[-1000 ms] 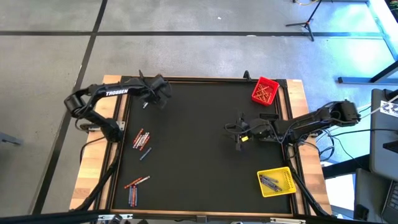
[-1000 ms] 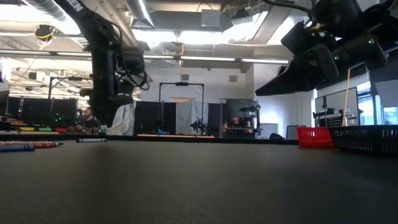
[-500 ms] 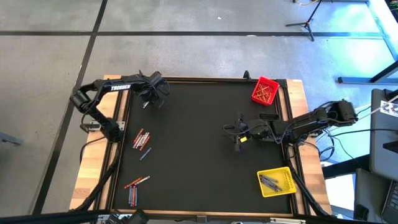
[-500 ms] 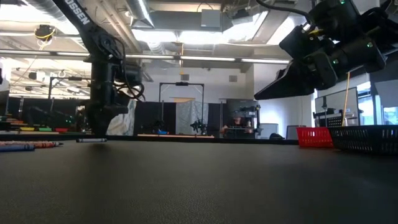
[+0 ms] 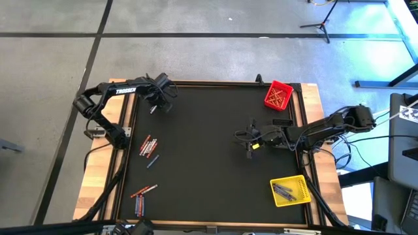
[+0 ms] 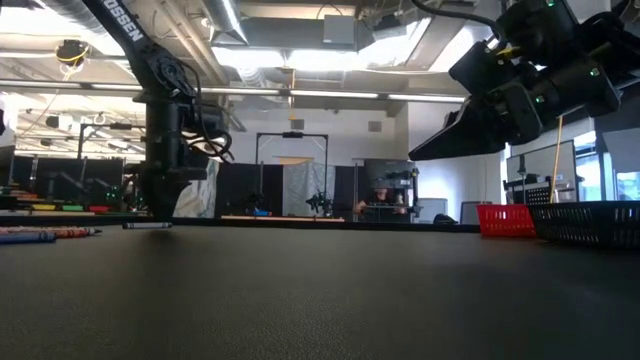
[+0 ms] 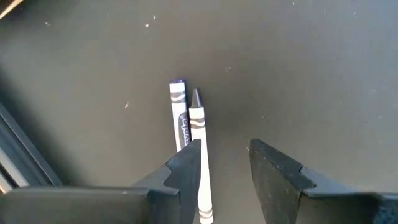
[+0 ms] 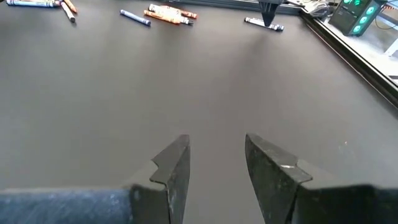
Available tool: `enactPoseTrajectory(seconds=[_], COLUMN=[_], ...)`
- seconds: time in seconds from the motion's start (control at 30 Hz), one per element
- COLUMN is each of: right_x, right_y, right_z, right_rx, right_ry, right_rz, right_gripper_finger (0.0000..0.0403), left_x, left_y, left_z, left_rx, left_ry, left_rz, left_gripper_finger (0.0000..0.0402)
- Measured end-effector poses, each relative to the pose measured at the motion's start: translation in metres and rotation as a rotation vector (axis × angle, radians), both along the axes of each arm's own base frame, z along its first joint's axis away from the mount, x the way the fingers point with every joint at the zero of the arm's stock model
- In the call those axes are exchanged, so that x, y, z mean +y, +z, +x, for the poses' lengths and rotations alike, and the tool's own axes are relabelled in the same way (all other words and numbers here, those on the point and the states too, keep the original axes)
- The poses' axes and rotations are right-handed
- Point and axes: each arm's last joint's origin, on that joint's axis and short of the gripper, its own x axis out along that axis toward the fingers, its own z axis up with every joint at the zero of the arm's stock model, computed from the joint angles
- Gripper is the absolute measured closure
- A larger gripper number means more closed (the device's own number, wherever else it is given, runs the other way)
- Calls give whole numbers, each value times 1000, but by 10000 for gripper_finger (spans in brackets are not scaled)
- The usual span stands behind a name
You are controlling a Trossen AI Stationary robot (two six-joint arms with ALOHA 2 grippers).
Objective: Sort crayons
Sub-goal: Put the black crayon into the black bin
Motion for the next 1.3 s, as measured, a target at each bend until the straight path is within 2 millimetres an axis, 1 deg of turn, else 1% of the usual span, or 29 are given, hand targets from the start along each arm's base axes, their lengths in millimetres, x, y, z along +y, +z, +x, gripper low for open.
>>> enactPoseTrajectory(seconds=[0.4,0.7,1.07,1.17,1.3], right_x=[0,0,0,0,0], right_y=[0,0,1,1,1], right_z=[0,0,0,0,0], right_rx=[-1,-4,-4,-4,-4], right_ry=[0,0,0,0,0], right_rz=[0,1,1,1,1], right_gripper_finger=[252,252,252,252,252], left_x=[1,0,-2,-2,-3], left_y=[0,-12,-16,-16,-16], left_z=[0,-9,-10,-9,-9], left_rx=[-7,20,-10,-23,-28], left_ry=[3,27,-2,-6,-25], left_rz=[6,-14,-36,-43,-49], left_gripper_finger=[273,273,275,286,322])
